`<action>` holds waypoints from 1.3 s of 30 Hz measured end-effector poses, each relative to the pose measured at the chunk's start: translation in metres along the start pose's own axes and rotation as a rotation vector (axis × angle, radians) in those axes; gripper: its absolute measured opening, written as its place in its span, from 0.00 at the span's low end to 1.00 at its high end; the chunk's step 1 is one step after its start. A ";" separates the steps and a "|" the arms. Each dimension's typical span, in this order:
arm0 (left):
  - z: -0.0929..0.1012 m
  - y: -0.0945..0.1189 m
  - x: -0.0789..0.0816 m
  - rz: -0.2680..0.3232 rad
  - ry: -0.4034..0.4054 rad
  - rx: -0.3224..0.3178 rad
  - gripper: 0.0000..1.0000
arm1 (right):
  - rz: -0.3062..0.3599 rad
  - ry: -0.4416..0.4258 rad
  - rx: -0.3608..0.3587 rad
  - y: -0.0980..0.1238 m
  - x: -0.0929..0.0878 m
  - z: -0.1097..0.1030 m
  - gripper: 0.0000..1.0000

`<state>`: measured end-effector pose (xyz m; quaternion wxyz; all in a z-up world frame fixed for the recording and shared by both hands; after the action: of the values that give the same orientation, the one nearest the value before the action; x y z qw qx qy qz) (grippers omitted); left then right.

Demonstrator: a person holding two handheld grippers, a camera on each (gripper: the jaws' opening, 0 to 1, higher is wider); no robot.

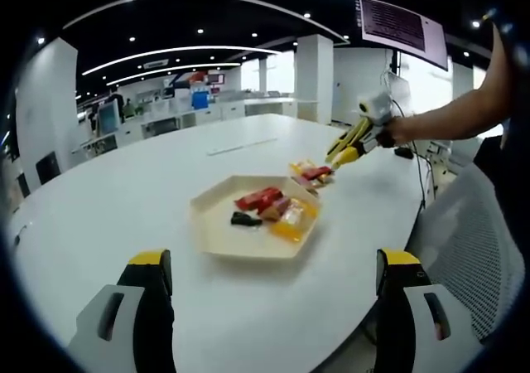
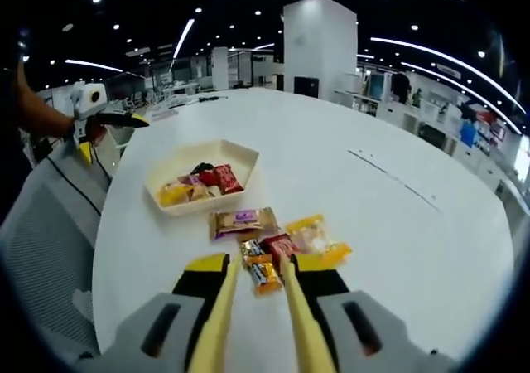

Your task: Place the target food into the container with the food tongs after gripping and lifting it, then release it inside without dropping or visibly crushing the food.

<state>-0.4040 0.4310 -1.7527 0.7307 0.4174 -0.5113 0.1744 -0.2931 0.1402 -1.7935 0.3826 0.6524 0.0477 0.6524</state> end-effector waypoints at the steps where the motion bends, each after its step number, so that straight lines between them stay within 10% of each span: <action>1: 0.000 0.000 0.000 0.000 0.001 0.001 0.99 | -0.006 0.000 0.005 -0.002 -0.003 0.000 0.28; 39: -0.001 0.000 -0.002 -0.011 0.010 0.006 0.99 | -0.086 -0.007 0.012 -0.023 -0.021 -0.007 0.22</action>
<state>-0.4038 0.4322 -1.7547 0.7330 0.4215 -0.5047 0.1741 -0.2919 0.1477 -1.8240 0.4066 0.6543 0.0780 0.6328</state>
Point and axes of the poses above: the point that each gripper's makers call its tool centre point, and the gripper's own axes: y roughly backward along the fingers, z roughly to its right, x roughly out of its top, the point moved 1 cm from there along y, roughly backward along the fingers, and after that the axes turned 8 degrees about y, right-handed, at the moved point
